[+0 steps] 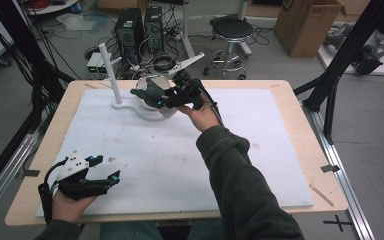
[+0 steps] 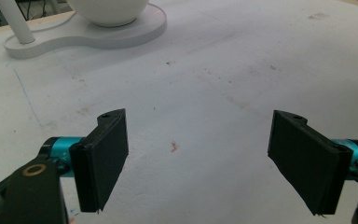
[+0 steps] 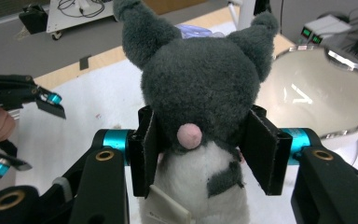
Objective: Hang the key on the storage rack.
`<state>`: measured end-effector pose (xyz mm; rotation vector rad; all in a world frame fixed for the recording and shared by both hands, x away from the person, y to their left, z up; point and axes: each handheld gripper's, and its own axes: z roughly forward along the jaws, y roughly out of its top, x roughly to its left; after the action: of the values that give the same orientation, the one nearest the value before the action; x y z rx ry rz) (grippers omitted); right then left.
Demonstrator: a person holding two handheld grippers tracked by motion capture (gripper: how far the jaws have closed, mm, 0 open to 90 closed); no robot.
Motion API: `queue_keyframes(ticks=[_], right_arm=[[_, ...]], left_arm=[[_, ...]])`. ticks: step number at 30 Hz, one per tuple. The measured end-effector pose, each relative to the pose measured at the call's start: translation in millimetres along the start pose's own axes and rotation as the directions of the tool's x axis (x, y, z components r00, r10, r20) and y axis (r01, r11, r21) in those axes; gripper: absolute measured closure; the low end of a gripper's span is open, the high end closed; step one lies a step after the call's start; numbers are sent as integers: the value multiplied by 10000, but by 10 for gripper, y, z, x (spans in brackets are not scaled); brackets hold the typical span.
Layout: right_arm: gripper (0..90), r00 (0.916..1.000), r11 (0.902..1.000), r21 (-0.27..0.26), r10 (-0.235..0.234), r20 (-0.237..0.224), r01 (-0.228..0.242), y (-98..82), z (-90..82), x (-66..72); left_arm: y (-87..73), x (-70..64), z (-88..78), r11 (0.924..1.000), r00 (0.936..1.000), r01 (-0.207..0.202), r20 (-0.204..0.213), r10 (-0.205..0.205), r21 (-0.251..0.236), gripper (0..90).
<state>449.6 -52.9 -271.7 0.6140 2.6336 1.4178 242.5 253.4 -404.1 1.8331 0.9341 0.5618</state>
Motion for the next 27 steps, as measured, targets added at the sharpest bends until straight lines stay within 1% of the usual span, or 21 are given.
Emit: queue_keyframes(ticks=[1,4,5,6,8,9,10,11,12,14,17,19,20,21,23,27], right_arm=[[502,10000,10000,0,0,0,0,0,0,0],[502,10000,10000,-20,-35,18,35,81,31,-5],[502,10000,10000,-12,27,2,-27,98,41,-4],[502,10000,10000,-65,-43,22,43,113,54,-10],[502,10000,10000,61,14,12,-14,152,85,-12],[502,9999,9999,69,-123,57,123,172,102,-14],[502,9999,9999,69,-123,57,123,172,102,-14],[502,10000,10000,11,-22,11,22,209,135,-12],[502,10000,10000,-33,-77,-7,77,224,154,-22],[502,10000,10000,13,4,-2,-4,250,187,-24],[503,10000,10000,-20,-23,-10,23,268,218,-33],[503,10000,10000,85,10,-8,-10,311,258,-38],[503,10000,9999,138,-54,26,54,333,266,-33],[503,9998,9998,19,-173,95,173,350,274,-29],[503,9999,9999,-29,-145,62,145,368,280,-25],[504,9999,10000,-35,-85,136,85,428,317,-27]], left_arm=[[0,0,1,10000,10000,0,2,0,1,206],[1,1,2,10000,10000,-30,19,30,7,206],[1,-1,4,10000,10000,-8,20,8,-11,206],[1,0,5,10000,10000,-27,11,27,-8,205],[1,2,9,10000,10000,-49,43,49,-1,206],[2,5,9,9999,9999,-94,47,94,38,206],[2,5,9,9999,9999,-94,47,94,38,206],[2,3,9,10000,10000,-66,39,66,37,206],[3,2,12,10000,10000,-52,53,52,15,206],[3,0,14,10000,10000,-29,48,29,-2,206],[3,2,14,10000,10000,-32,53,32,-1,205],[2,4,14,10000,10000,-38,53,38,-2,206],[2,4,14,10000,10000,-32,60,32,0,205],[2,4,14,10000,10000,-32,60,32,0,206],[2,5,13,10000,10000,-24,55,24,10,206],[2,5,9,10000,10000,-38,51,38,9,206]])
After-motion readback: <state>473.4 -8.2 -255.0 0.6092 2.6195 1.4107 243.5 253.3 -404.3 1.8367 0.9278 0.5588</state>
